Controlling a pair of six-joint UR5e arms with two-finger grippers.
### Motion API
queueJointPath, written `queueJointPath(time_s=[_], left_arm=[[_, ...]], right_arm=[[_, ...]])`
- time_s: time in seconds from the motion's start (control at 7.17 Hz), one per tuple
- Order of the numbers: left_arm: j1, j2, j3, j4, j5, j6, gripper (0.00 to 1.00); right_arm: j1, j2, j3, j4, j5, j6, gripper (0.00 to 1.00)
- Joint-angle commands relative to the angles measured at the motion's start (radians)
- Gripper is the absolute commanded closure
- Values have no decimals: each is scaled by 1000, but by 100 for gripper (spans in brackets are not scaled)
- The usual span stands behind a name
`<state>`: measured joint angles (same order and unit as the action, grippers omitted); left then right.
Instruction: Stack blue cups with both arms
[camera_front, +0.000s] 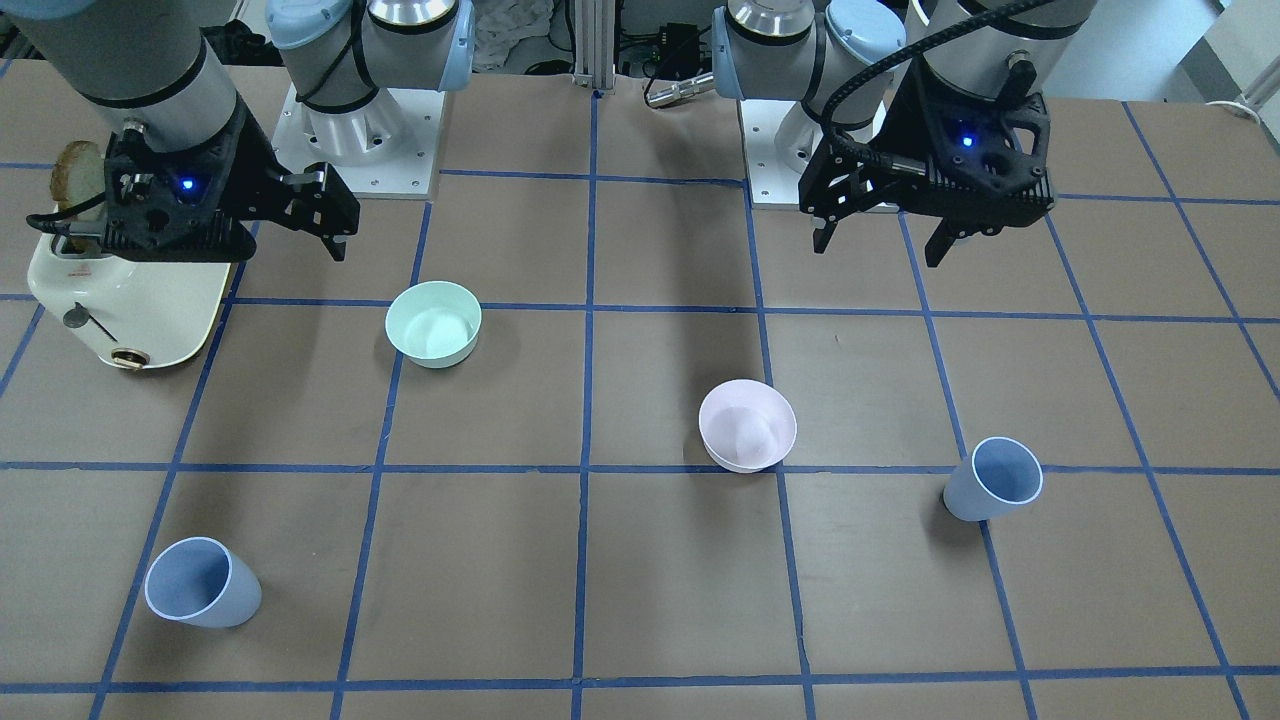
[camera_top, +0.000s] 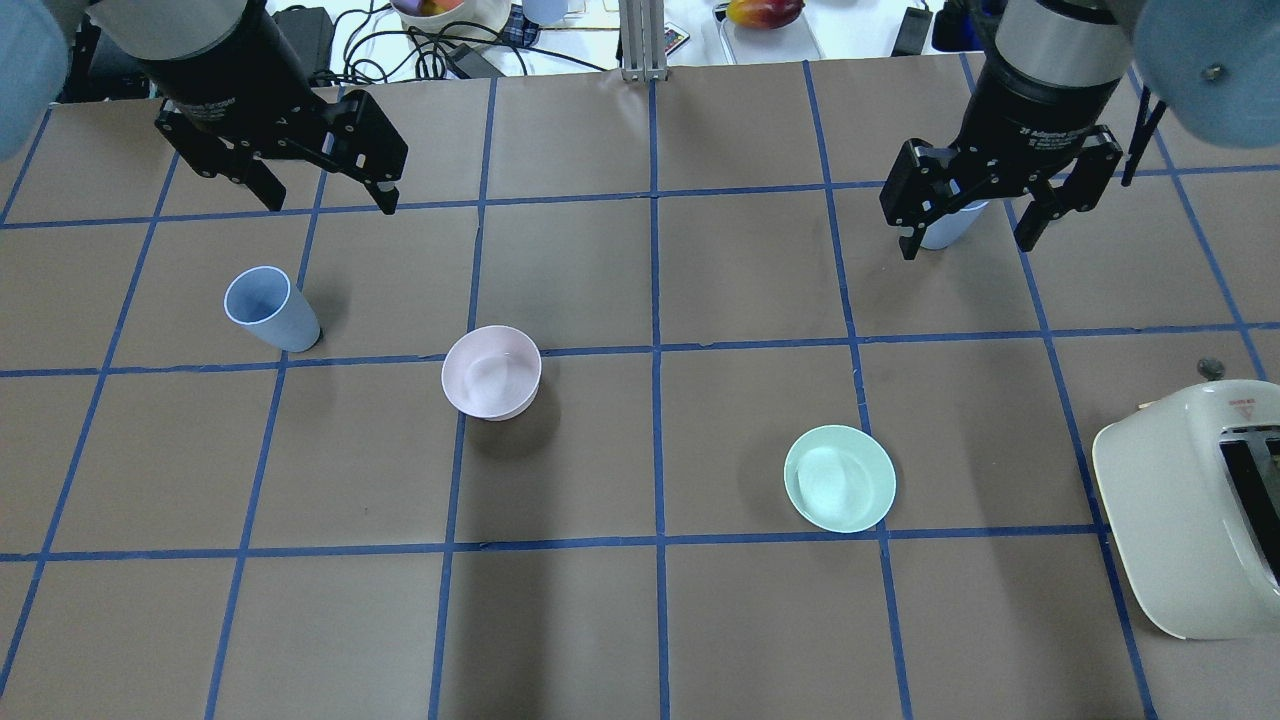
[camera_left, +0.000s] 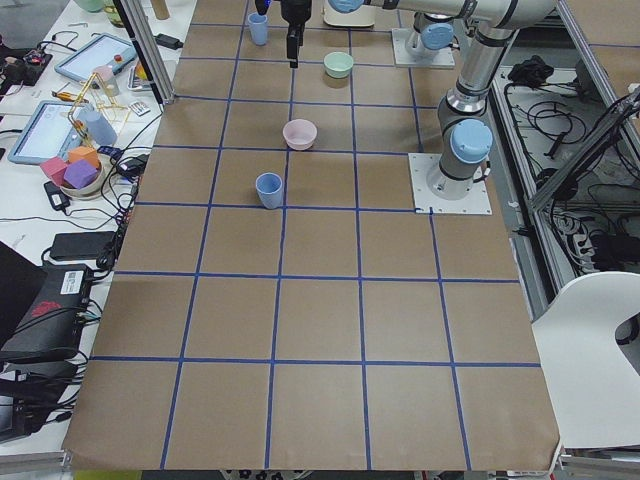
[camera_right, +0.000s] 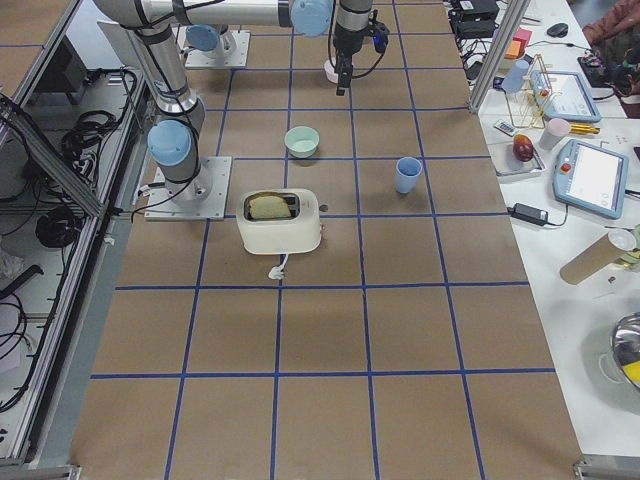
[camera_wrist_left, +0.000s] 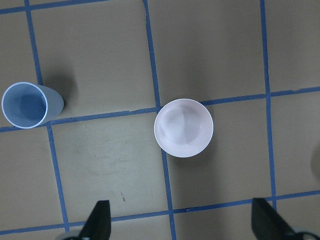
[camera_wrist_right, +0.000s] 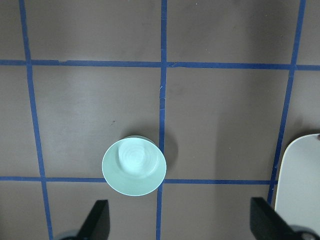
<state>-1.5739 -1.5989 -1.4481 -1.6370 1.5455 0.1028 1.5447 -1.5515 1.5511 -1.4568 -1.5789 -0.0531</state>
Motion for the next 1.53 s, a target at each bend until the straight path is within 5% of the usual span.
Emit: queueJointPath(time_s=[0.0, 0.84, 1.4], left_arm=[[0, 2, 0, -1, 1, 0, 0], [46, -79, -40, 61, 4, 131, 0], [237, -252, -277, 482, 74, 343, 0]], right_arm=[[2, -45, 24, -2, 2, 1, 0], [2, -41, 26, -2, 0, -2, 0], [0, -35, 29, -4, -4, 5, 0]])
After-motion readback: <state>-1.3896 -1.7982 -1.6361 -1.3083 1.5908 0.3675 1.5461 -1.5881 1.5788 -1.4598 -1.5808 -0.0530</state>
